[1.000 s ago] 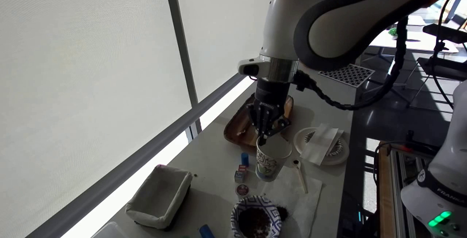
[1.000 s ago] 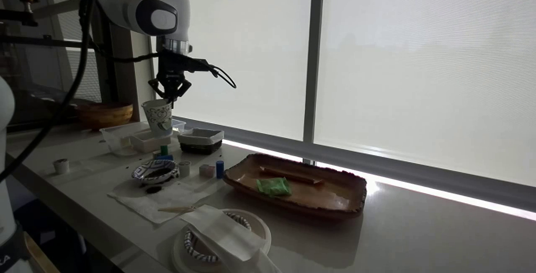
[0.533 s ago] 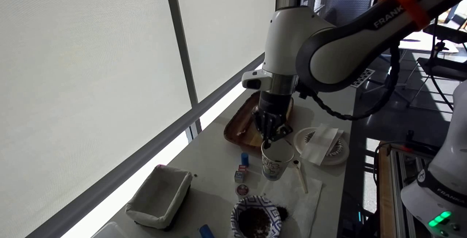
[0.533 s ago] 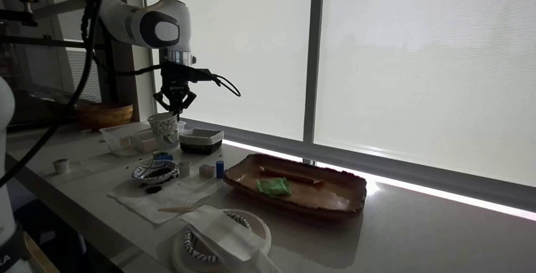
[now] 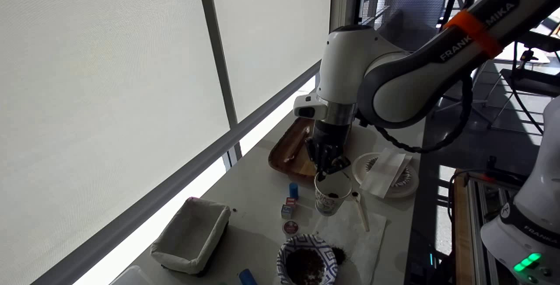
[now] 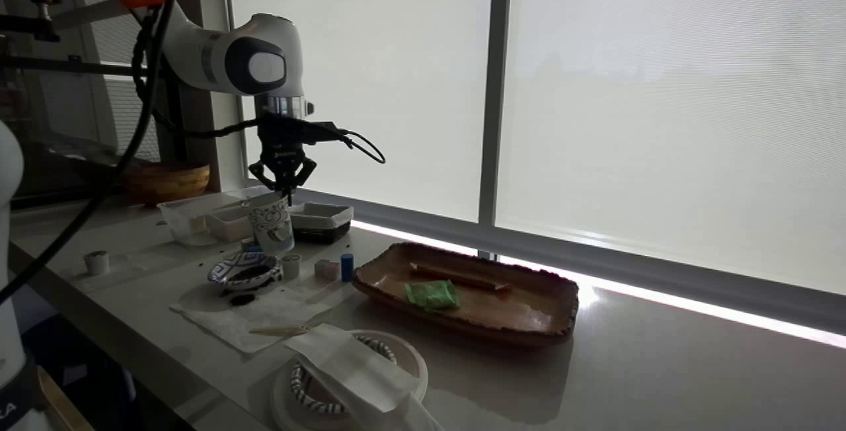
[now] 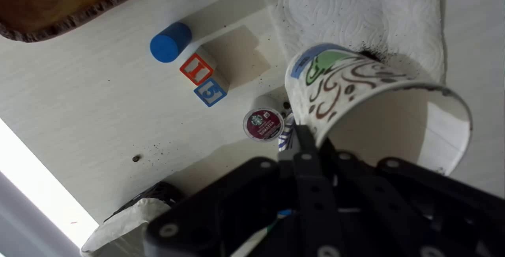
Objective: Pour the contents from the coffee cup into the black and white bowl on the left.
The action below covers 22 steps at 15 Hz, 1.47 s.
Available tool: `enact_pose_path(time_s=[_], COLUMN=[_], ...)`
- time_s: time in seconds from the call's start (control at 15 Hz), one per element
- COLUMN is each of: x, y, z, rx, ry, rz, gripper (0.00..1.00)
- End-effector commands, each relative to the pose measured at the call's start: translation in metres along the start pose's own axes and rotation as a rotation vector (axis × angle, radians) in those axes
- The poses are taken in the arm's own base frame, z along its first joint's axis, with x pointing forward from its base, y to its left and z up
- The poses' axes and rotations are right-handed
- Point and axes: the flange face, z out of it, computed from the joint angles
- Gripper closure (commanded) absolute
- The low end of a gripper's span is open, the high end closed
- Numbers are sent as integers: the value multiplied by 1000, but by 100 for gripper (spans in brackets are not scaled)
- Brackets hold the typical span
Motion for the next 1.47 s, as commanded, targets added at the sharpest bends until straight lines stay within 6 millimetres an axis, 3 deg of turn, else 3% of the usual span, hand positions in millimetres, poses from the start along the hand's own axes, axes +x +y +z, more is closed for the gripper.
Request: enact_pose_path(time_s=[0.0,0.53,1.13,1.2,1.27,1.4], x=[-14,-31,-31,-31,-32,-33], y=[-5,-3,-1,-1,0,1], z=[23,70,98,99,100,102], rx=[-26,-13,31,36,40,45], ry=[-2,15,68,69,71,73], rz=[18,16,5,5,6,7], gripper=[99,99,99,71,71,57])
